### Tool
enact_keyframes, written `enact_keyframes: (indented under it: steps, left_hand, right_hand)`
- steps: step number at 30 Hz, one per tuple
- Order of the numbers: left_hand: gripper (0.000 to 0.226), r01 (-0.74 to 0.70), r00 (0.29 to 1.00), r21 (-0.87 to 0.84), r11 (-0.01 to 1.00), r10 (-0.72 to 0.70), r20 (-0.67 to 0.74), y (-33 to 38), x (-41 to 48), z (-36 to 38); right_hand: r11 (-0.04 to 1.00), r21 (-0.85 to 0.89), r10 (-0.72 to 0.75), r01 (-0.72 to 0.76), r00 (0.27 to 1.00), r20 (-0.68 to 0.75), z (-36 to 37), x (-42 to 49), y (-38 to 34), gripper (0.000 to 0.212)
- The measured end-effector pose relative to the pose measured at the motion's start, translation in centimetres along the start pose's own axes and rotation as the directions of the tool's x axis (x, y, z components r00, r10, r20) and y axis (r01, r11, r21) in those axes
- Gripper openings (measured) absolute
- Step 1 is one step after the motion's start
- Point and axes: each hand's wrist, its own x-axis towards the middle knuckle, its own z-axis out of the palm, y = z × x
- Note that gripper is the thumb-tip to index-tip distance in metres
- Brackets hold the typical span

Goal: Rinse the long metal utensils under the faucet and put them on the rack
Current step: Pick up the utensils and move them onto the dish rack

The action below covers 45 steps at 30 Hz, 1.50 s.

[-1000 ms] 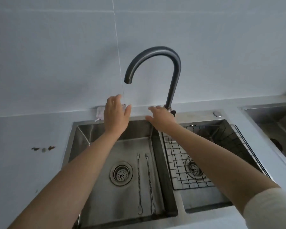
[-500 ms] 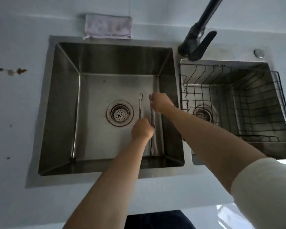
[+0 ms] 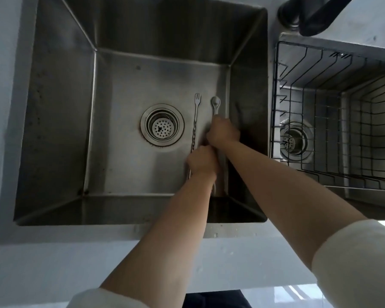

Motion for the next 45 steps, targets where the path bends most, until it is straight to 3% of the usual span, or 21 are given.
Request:
enact_keyframes:
  steps: [15, 21, 28, 32, 36, 41, 45]
  left_hand:
    - [0.028, 0.002, 0.999, -0.058, 0.998, 0.000, 0.040, 0.4, -0.7, -0.5]
    - [0.027, 0.022, 1.000, -0.151, 0.988, -0.024, -0.010, 1.0, -1.9, -2.8]
    - [0.018, -0.034, 0.993, -0.078, 0.996, 0.025, -0.118, 1.8, -3.2, -7.7]
    - [0.017, -0.100, 0.974, -0.106, 0.989, 0.076, -0.212, 2.2, -4.5, -11.3]
    - [0.020, -0.237, 0.934, 0.025, 0.971, 0.235, -0.268, 3.1, -6.1, -13.7]
    - [0.026, -0.309, 0.890, 0.191, 0.932, 0.354, -0.289, 4.9, -8.3, -15.5]
    - [0.027, -0.357, 0.857, 0.282, 0.890, 0.433, -0.280, 7.2, -9.1, -16.0]
  right_hand:
    - [0.949, 0.257, 0.189, -0.185, 0.982, 0.009, 0.5, -0.2, -0.4, 0.028]
    - [0.951, 0.287, 0.132, -0.118, 0.991, -0.031, -1.9, -1.2, -1.6, 0.026]
    - [0.958, 0.288, 0.058, -0.013, 0.987, -0.150, -7.8, -4.0, -3.3, 0.027]
    - [0.912, 0.410, 0.087, 0.009, 0.973, -0.213, -11.4, -5.9, -3.3, 0.027]
    - [0.856, 0.509, 0.083, 0.084, 0.951, -0.297, -14.0, -7.9, -2.1, 0.025]
    - [0.827, 0.541, 0.074, 0.152, 0.925, -0.374, -16.3, -10.4, 0.8, 0.024]
    - [0.853, 0.479, 0.005, 0.207, 0.914, -0.405, -17.5, -12.3, 4.8, 0.020]
